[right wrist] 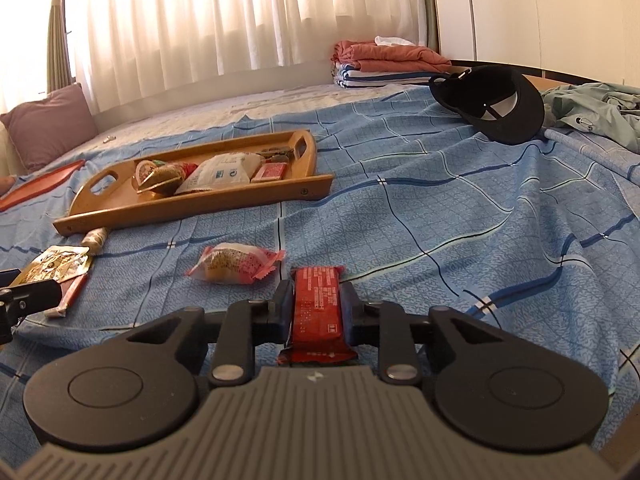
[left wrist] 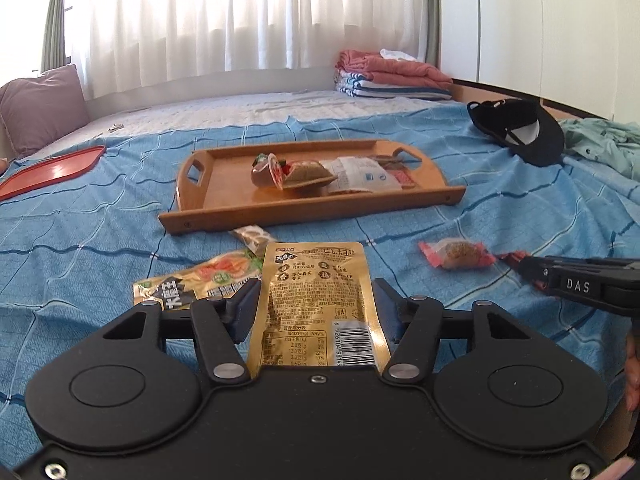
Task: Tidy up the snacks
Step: 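Grasp the gold sauce pouch with the left tool while the right tool grasps the red bar, then carry the gold pouch and red bar over the wooden tray with both tools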
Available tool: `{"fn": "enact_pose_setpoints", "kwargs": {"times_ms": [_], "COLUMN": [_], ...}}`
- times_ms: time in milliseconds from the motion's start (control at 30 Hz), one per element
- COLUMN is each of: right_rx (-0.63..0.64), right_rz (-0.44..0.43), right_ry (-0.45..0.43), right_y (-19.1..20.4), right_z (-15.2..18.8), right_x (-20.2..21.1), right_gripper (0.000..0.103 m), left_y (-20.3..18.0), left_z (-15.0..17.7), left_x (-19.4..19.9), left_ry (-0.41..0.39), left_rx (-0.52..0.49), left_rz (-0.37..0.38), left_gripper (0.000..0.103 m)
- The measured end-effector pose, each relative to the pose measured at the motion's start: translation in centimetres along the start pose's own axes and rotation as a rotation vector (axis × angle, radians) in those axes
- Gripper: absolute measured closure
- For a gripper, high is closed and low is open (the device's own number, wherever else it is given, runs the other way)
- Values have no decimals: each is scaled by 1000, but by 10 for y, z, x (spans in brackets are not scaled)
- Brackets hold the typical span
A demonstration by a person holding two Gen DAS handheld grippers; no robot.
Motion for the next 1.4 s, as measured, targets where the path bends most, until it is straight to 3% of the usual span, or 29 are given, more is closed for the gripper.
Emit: {"fn": "enact_pose_setpoints", "kwargs": {"times_ms": [367, 533, 633, 667, 700, 867, 1033, 1133, 1167, 1400], "right_rx": [13, 76, 95, 101, 95, 28, 36, -1, -12, 44], "right_rz": [-25, -2, 13, 25, 29, 19, -11, -38, -42, -34], "right_ry": [5, 57, 48, 46, 49, 16, -30, -36, -38, -46], "right_y": [11, 13, 14, 13, 13, 12, 19, 19, 19, 22], "right_z": [-9, 8, 7, 7, 7, -1, -31, -52, -59, -85], "right_x": [0, -12, -17, -19, -22, -18, -11, -16, -19, -30], "right_gripper": [73, 54, 52, 68, 73, 74, 76, 85, 99, 97], "left_y": [19, 23, 25, 25, 25, 32, 54, 68, 74, 97], "left_z": [-29, -23, -19, -18, -18, -24, -54, -74, -80, -93], "left_x": [-3, -7, -10, -11, -12, -15, -27, -35, -37, -50], "left_ry": [-25, -12, 0, 1, 2, 4, -8, -20, -26, -27], "left_rx": [30, 34, 40, 42, 44, 55, 95, 128, 137, 177], "left_rz": [-16, -21, -21, -21, -23, -8, -26, -36, -41, -69], "left_gripper": [45, 45, 45, 45, 45, 45, 46, 46, 46, 46]}}
Point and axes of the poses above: each gripper's, at about its wrist camera, not at the fingertips, and x roughly against the way its jaws point, y to its left, z to its underside, the point moved 10 cm from there along -x, roughly the way its jaws point, and after that the axes turned 4 degrees about -z, right-handed, at the moved point
